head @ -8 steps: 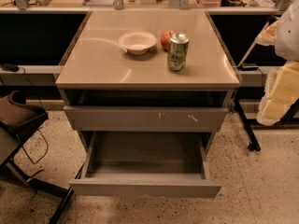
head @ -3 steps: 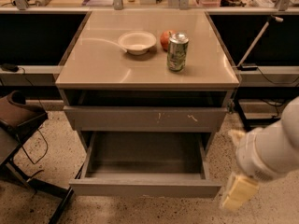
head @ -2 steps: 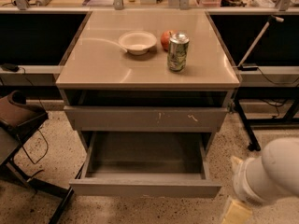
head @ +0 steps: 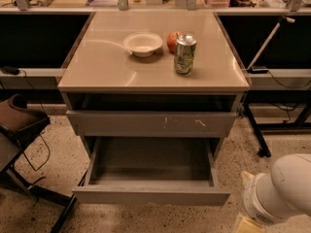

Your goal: Close middle drawer

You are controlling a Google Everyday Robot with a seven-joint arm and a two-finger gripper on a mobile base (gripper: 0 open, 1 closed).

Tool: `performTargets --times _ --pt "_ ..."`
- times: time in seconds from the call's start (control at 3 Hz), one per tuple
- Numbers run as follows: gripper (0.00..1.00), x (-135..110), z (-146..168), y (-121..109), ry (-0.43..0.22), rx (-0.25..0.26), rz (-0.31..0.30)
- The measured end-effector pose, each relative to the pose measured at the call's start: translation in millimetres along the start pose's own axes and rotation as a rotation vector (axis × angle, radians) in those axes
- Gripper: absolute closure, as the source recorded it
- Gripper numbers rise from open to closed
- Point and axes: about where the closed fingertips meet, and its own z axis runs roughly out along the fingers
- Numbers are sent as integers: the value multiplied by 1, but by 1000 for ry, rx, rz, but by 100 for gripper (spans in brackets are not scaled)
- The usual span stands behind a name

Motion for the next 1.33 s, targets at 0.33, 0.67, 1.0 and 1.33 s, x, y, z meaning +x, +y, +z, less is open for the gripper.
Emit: performTargets --times 0.33,0.67,1.0,1.33 --pt "0 19 45 22 -10 -78 1" --pt "0 47 109 47 -9 -167 -12" --pt "0 61 162 50 -1 -217 -18" --pt "0 58 196 39 6 -237 -14"
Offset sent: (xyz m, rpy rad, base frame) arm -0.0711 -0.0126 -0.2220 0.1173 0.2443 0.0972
